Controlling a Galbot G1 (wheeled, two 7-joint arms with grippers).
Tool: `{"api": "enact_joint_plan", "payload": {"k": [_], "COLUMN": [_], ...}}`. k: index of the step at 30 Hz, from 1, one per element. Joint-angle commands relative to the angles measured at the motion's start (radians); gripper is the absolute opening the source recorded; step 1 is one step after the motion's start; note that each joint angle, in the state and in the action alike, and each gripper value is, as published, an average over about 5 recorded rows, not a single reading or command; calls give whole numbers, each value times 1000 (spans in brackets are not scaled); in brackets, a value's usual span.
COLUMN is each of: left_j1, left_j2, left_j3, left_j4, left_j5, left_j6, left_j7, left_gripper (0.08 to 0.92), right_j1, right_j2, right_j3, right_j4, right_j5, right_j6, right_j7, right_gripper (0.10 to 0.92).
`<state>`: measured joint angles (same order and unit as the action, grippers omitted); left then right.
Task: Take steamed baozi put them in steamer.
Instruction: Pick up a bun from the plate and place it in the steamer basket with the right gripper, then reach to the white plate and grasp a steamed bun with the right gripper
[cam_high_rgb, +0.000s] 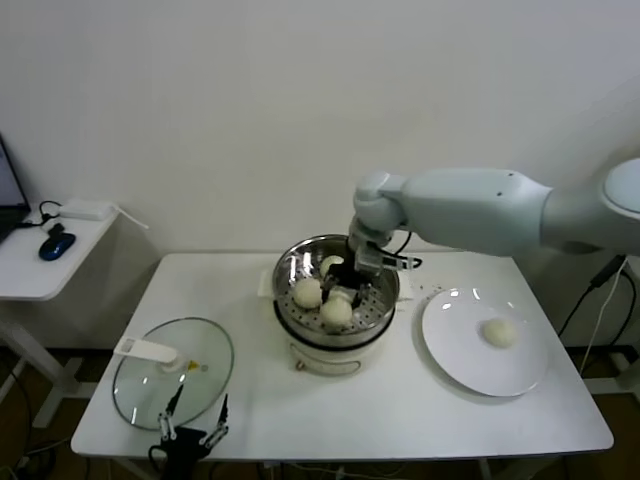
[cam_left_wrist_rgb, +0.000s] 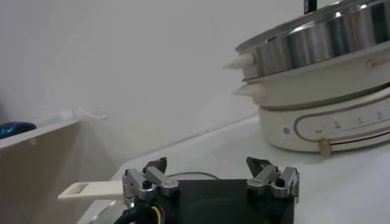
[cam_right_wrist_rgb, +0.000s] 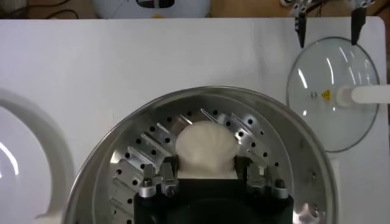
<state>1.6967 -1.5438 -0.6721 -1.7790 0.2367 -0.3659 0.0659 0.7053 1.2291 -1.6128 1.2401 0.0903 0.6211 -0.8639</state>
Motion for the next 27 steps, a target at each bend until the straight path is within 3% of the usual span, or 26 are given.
{"api": "enact_joint_plan", "payload": {"k": [1, 6, 11, 14, 18, 20, 23, 27], "left_j1": [-4, -9, -9, -3, 5, 8, 15, 19], "left_j2": [-2, -5, -6, -3, 0, 2, 7, 11], "left_j3": [0, 3, 6, 8, 6, 6, 9, 10], "left_j4": [4, 6, 5, 1, -3, -4, -4, -5], "left_j5": [-1, 1, 2, 5, 3, 2, 1, 3], "left_j6": [0, 3, 6, 6, 5, 4, 1, 1], "left_j7": [-2, -2, -1, 1, 1, 0, 1, 2], "left_gripper": [823, 823, 823, 823, 823, 823, 823, 823], "right_j1": [-109, -92, 43, 206, 393, 454, 515, 515], "right_j2": [37, 37, 13, -16, -94, -147, -237, -353], "right_j3": [26, 23, -72, -234, -436, -538, -647, -677], "right_j4": [-93, -122, -109, -68, -22, 15, 93, 147], "right_j5": [-51, 11, 178, 379, 538, 604, 686, 666], "right_j6": [46, 59, 81, 106, 93, 12, -226, -491], "right_j7": [30, 68, 48, -39, -185, -209, -200, -117], "right_gripper": [611, 641, 772, 814, 822, 822, 823, 823]}}
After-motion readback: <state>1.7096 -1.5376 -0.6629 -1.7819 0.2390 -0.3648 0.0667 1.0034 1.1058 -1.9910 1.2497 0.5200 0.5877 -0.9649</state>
